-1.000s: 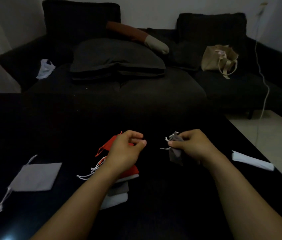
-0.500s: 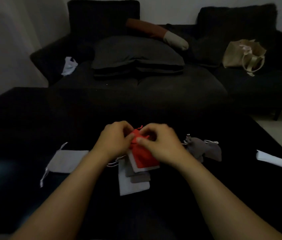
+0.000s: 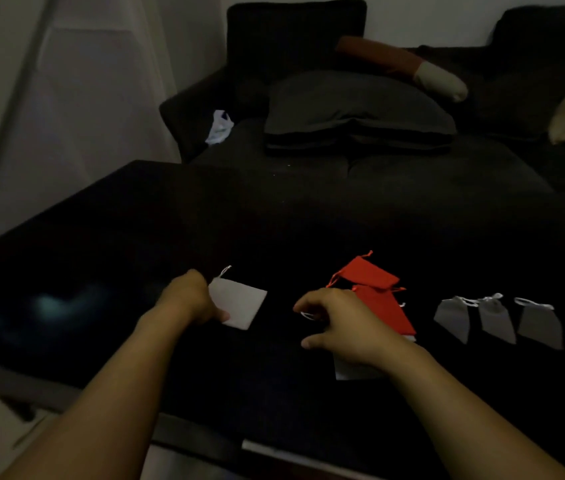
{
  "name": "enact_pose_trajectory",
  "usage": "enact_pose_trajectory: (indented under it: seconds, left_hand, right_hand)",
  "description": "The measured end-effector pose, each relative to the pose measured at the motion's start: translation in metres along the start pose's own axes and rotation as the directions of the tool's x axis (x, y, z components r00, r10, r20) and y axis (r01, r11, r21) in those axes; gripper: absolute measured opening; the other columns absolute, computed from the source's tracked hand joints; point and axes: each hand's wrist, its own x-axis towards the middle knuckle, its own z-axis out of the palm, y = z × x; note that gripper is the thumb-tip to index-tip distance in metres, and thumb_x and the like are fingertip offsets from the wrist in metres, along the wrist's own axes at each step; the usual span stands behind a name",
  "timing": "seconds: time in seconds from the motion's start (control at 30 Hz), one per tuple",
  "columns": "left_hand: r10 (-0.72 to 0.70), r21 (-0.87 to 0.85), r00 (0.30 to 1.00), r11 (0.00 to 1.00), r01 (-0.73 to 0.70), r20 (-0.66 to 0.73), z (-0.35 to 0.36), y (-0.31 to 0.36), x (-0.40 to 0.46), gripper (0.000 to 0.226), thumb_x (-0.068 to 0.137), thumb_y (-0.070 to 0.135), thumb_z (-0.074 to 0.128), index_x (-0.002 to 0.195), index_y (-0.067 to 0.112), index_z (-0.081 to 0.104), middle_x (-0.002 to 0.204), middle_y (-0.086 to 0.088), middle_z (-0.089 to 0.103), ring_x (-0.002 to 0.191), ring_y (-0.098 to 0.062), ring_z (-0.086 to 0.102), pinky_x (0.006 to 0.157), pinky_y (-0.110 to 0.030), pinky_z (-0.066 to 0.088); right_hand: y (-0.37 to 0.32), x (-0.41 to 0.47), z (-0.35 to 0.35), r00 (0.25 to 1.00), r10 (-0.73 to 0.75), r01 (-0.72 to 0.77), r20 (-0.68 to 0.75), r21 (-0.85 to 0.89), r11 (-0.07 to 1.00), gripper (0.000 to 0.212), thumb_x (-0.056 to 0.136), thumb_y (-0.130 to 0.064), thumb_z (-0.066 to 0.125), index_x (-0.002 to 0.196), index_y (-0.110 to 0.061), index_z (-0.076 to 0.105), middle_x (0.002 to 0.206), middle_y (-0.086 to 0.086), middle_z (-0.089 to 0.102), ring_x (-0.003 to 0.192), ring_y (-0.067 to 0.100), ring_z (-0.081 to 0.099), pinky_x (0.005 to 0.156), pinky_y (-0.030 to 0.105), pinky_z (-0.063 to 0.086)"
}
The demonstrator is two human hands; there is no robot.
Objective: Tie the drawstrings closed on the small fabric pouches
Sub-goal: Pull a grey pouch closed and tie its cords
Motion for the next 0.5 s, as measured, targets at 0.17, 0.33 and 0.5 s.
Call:
enact_pose_trajectory:
  seconds: [0.17,0.33,0.5]
  left_hand:
    - [0.095,-0.011,0.995,0.995,-0.095,0.020,-0.002,0.019,-0.003,0.043,0.071,0.020,0.087,0.107,0.012,0.064,0.111,-0.010,0.065,0.096,-0.025,0.064,0.078,-0.033,0.053]
    - [0.307,-0.146,0.935,0.931,-0.333,-0.177,-0.006,0.040,-0.008,0.018,0.078,0.021,0.079,0.070,0.026,0.064,0.079,0.001,0.065,0.071,-0.013,0.061,0.052,-0.024,0.041]
    - [0.352,-0.400,0.793,0.718,-0.570,-0.498,0.000,0.067,-0.020,0.015,0.081,0.029,0.077,0.071,0.031,0.066,0.071,0.010,0.067,0.065,-0.001,0.064,0.052,-0.017,0.042]
  right_hand:
    - [0.005,-0.002,-0.010,0.989,0.034,-0.058,-0.142,-0.165,0.985,0.051,0.068,-0.034,0.085,0.115,-0.026,0.066,0.110,-0.006,0.062,0.105,0.012,0.059,0.087,0.024,0.046]
    - [0.009,-0.004,-0.005,0.993,0.088,-0.104,-0.072,-0.250,0.963,0.050,0.075,-0.038,0.080,0.120,-0.023,0.065,0.118,0.003,0.060,0.110,0.020,0.058,0.090,0.029,0.045]
    - [0.006,-0.001,-0.019,0.970,0.060,-0.020,-0.235,0.170,0.985,0.046,0.073,-0.010,0.081,0.117,-0.017,0.069,0.114,-0.001,0.068,0.103,0.010,0.063,0.088,0.014,0.047]
